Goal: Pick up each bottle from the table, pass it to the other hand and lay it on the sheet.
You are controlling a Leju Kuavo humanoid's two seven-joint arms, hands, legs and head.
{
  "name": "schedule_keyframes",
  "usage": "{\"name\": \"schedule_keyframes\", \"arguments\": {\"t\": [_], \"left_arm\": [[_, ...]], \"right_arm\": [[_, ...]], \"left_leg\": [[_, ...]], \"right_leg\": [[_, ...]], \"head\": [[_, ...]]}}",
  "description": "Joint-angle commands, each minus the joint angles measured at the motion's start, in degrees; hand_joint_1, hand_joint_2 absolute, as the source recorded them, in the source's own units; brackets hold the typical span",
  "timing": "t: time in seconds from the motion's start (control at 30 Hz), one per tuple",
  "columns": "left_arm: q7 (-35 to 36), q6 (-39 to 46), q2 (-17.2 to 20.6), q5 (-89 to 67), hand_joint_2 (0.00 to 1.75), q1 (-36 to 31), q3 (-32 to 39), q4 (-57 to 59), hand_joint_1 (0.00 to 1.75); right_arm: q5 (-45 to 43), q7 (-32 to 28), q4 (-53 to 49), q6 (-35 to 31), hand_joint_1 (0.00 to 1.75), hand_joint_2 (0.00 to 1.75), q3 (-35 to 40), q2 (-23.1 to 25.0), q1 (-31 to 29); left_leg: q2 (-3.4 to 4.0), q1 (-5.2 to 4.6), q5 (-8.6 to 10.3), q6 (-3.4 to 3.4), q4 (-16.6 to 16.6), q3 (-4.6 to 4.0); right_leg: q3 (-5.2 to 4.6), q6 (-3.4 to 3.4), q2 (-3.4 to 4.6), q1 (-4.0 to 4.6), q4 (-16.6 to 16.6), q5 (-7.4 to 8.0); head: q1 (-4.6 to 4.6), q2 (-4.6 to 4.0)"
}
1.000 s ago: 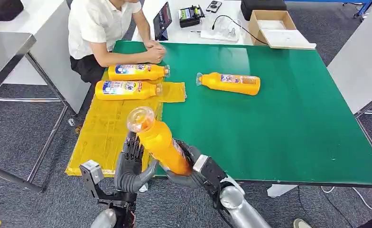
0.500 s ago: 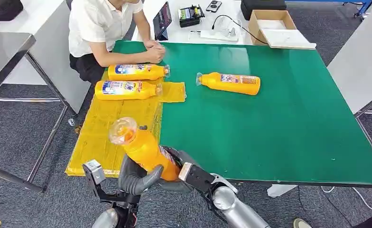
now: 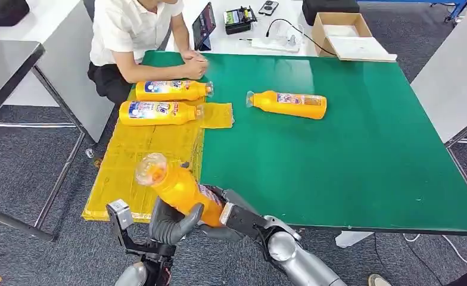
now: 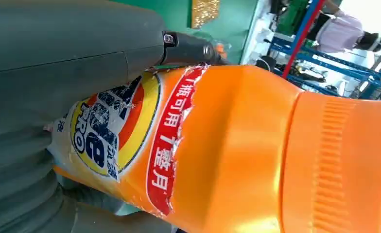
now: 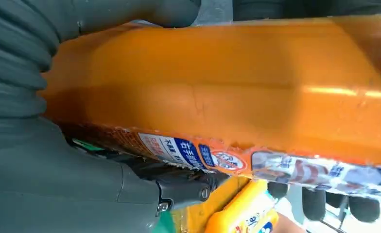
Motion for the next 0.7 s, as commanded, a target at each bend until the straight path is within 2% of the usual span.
{"name": "schedule_keyframes", "arguments": {"t": [0.03,0.2,0.33,0.37,0.5,0.53,0.57,0.6,0.67,0.7], "left_arm": [[1.7,-1.8,0.2,2.6,1.75,-2.2,0.1,6.2,1.75],[2.3,-0.8,0.1,2.1,1.75,-2.4,-0.2,6.8,1.75],[2.3,-0.8,0.1,2.1,1.75,-2.4,-0.2,6.8,1.75],[2.3,-0.8,0.1,2.1,1.75,-2.4,-0.2,6.8,1.75],[2.7,-1.1,0.0,2.6,1.75,-2.6,-0.3,7.3,1.75],[2.8,-1.1,0.1,2.7,1.75,-2.5,-0.4,7.2,1.75],[2.8,-1.1,0.1,2.8,1.75,-2.4,-0.3,7.1,1.75],[2.6,-0.8,0.2,3.3,1.75,-2.1,0.2,6.7,1.75],[1.9,1.7,0.4,2.7,1.75,-1.4,1.7,5.1,1.75],[1.9,3.4,0.3,2.2,1.75,-1.3,2.7,4.2,1.75]], "right_arm": [[1.8,0.9,5.1,-1.2,1.75,1.75,5.4,-1.1,-3.6],[2.2,1.4,4.7,-2.1,1.75,1.75,5.5,-1.4,-3.6],[2.2,1.4,4.7,-2.1,1.75,1.75,5.5,-1.4,-3.6],[2.2,1.4,4.7,-2.1,1.75,1.75,5.5,-1.4,-3.6],[2.2,1.4,4.7,-2.3,1.75,1.75,5.5,-1.3,-3.6],[2.2,1.6,4.9,-2.7,1.52,1.75,5.4,-1.1,-3.5],[2.1,2.0,5.0,-3.2,0.45,1.75,5.1,-1.0,-3.3],[2.1,2.5,4.8,-4.8,0.0,1.75,4.3,-0.5,-2.8],[3.5,2.3,3.1,-8.1,0.0,1.75,3.4,0.1,-1.2],[4.5,2.4,2.0,-9.6,0.0,1.75,3.2,0.2,-0.6]], "left_leg": [[0.04,-0.04,-0.02,0.09,-0.1,0.16],[0.01,-0.08,-0.06,0.19,-0.2,0.37],[0.04,-0.03,-0.03,0.09,-0.1,0.13],[0.07,-0.07,-0.07,0.2,-0.1,0.39],[0.04,-0.05,-0.02,0.09,-0.1,0.13],[0.03,-0.07,-0.04,0.14,-0.1,0.23],[0.02,-0.04,-0.02,0.1,-0.1,0.13],[0.03,-0.06,-0.03,0.14,-0.1,0.21],[0.07,-0.04,-0.04,0.09,-0.1,0.16],[0.11,-0.07,-0.09,0.19,-0.2,0.41]], "right_leg": [[0.15,-0.07,-0.06,-0.01,-0.1,-0.03],[0.38,-0.14,-0.19,-0.01,-0.1,-0.1],[0.14,-0.07,-0.06,0.0,0.0,-0.03],[0.39,-0.17,-0.15,0.01,-0.1,-0.09],[0.12,-0.07,-0.06,-0.02,0.0,-0.03],[0.23,-0.11,-0.13,-0.02,-0.1,-0.06],[0.14,-0.08,-0.09,0.0,0.0,-0.04],[0.21,-0.1,-0.11,-0.01,-0.1,-0.06],[0.15,-0.08,-0.03,0.0,0.0,-0.04],[0.38,-0.17,-0.1,0.01,-0.1,-0.11]], "head": [[0.02,0.0],[0.0,0.0],[0.02,0.0],[0.0,0.0],[0.0,0.0],[0.02,0.0],[0.02,0.0],[0.0,0.0],[0.02,0.0],[-0.02,0.0]]}}
